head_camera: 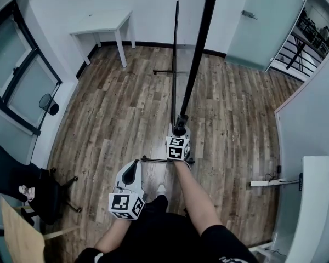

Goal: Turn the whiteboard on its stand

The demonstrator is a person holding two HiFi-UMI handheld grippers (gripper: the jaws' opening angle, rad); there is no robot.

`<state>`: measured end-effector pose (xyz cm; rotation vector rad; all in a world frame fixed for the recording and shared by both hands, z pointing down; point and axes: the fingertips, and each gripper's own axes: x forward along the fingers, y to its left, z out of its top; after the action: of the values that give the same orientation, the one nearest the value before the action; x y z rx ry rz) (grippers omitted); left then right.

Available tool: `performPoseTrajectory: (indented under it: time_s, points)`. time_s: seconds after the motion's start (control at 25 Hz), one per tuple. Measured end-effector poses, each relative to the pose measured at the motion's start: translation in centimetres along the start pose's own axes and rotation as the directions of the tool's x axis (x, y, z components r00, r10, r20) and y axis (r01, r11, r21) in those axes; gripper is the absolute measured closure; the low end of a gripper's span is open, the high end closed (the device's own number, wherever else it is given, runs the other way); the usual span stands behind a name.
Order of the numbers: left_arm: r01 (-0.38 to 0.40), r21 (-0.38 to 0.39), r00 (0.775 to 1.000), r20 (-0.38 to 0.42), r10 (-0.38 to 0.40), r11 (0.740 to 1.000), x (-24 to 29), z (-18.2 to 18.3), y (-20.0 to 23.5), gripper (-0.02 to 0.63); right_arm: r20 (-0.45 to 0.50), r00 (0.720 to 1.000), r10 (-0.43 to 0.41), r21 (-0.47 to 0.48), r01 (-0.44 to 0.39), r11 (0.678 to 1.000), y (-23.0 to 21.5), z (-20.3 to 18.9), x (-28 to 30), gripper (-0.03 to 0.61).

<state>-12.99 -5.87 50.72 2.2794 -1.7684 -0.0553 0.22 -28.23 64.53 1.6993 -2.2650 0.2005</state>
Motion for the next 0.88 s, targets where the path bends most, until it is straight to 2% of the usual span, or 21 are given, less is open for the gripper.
performPoseTrajectory:
  time_s: [0.28,0.6,0.88]
  points:
    - [-0.013,0.026,0.999,0.03,0.012,1.0,-5.3,-0.5,-2.2,0.598,-0.005,1.0,0.004,0.001,-0.004,1.0,1.4,-1.7,-4.9,0.433]
    - [-0.034,0.005,0.998,0.061,0.033,0.999,-12.8,-1.6,-4.0,0.598,-0.005,1.0,0.022,0.001,-0.022,1.0,3.1,-4.1,-11.4,0.433]
    - [-0.059,0.006,0.997,0.043,0.059,0.998,-19.5,-3.4,-5.4,0.598,-0.002,1.0,0.019,-0.014,-0.019,1.0,4.0,-5.5,-16.0,0.433]
